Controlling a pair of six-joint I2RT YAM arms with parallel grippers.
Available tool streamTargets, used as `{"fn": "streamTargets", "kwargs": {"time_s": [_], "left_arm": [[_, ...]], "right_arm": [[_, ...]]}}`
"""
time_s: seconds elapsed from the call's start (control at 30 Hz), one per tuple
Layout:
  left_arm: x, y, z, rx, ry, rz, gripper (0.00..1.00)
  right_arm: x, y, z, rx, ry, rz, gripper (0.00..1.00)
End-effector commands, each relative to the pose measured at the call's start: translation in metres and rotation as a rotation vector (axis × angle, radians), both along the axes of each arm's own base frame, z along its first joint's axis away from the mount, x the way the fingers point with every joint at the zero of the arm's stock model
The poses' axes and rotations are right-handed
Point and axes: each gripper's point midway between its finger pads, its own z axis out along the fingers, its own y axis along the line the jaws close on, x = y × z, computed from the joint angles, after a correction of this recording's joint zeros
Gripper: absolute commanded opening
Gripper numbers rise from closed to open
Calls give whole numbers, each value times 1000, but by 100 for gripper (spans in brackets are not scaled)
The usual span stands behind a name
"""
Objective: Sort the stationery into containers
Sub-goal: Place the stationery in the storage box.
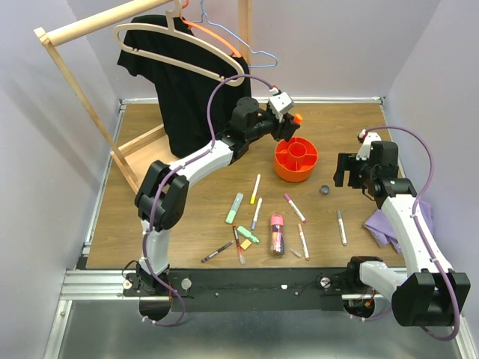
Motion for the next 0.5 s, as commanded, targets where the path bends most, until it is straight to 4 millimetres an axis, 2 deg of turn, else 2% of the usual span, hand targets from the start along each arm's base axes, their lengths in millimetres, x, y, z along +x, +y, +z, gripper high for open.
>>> {"fn": "streamTargets", "kwargs": {"time_s": [0.0, 0.03, 0.17, 0.33, 0.47], "left_arm": [[24, -6, 5, -37, -61, 38, 0], [29, -7, -5, -28, -46, 44, 0], [41, -11, -13, -19, -45, 63, 0], [56, -12, -39, -2, -10, 95, 0], [64, -9, -50, -10, 27, 111, 0]], "right_arm": [[6, -7, 8, -20, -39, -13, 95], [6, -7, 7, -20, -36, -13, 95], [5, -8, 6, -23, -30, -17, 95], [5, -9, 2, -27, -13, -21, 95], [6, -9, 0, -28, -5, -18, 95]]}}
